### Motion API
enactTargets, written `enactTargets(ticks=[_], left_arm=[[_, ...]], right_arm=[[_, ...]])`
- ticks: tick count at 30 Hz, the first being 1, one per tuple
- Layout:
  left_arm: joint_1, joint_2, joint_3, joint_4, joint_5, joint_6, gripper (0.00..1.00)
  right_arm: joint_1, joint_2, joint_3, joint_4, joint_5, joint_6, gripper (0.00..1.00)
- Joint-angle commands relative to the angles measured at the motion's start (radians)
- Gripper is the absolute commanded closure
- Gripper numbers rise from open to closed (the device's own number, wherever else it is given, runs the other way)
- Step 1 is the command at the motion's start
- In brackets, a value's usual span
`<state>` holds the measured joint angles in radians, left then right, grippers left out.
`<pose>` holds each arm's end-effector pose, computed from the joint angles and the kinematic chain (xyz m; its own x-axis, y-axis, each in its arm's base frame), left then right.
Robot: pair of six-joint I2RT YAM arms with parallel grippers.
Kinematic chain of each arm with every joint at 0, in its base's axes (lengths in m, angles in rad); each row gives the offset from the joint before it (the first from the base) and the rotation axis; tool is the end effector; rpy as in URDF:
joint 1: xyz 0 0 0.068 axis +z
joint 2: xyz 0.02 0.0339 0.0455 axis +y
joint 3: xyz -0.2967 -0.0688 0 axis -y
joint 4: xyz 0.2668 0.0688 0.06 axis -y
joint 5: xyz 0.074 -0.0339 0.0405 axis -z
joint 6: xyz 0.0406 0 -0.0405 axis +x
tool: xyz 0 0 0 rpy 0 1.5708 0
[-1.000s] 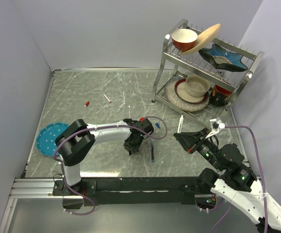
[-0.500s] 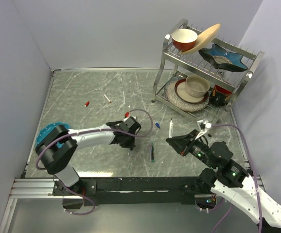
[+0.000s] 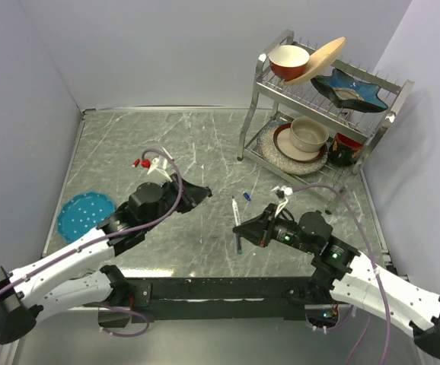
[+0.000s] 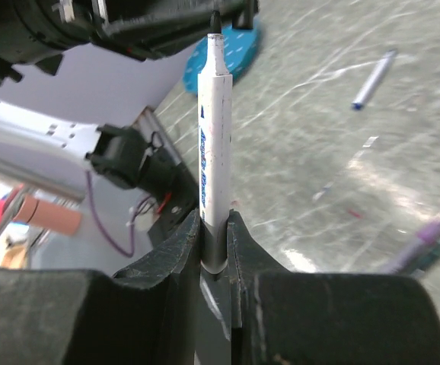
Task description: Insert the pens into the pen caps
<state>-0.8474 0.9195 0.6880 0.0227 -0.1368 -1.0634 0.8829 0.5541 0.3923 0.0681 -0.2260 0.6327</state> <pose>0.1533 -0.1652 0.3230 -0.6385 -0.5850 -0.5001 0.1980 0.5030 -0.8413 0.0906 0.1246 0.2752 -0.5769 0.2057 -0.7905 -0.6863 0.4027 0.6056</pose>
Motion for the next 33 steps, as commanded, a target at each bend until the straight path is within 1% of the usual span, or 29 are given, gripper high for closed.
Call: enactTargets(ticks=[1, 4, 9, 14, 21, 33], left_arm=[[0.002, -0.077, -0.067, 0.131, -0.003, -0.05, 0.99], [0.002, -0.12, -0.09, 0.151, 0.005, -0.024, 0.99], [0.002, -0.165, -0.111, 0.186, 0.035, 0.002, 0.99], [0.001, -0.169, -0.097, 0.178, 0.068, 0.029, 0.99], [0.001, -0.134, -0.094, 0.197, 0.127, 0.059, 0.99], [-0.004, -0.116, -0.108, 0.221, 0.163, 0.065, 0.99]], right_arm=[[0.08, 0.091, 0.022, 0.165, 0.011, 0.013, 1.0], [0.119, 0.151, 0.043, 0.2, 0.025, 0.016, 1.0], [0.139, 0.225, 0.08, 0.207, 0.034, 0.015, 1.0], [0.143, 0.248, 0.089, 0.216, 0.043, 0.016, 1.0], [0.145, 0.265, 0.103, 0.213, 0.05, 0.012, 1.0], [0.143, 0.259, 0.115, 0.2, 0.066, 0.005, 1.0]])
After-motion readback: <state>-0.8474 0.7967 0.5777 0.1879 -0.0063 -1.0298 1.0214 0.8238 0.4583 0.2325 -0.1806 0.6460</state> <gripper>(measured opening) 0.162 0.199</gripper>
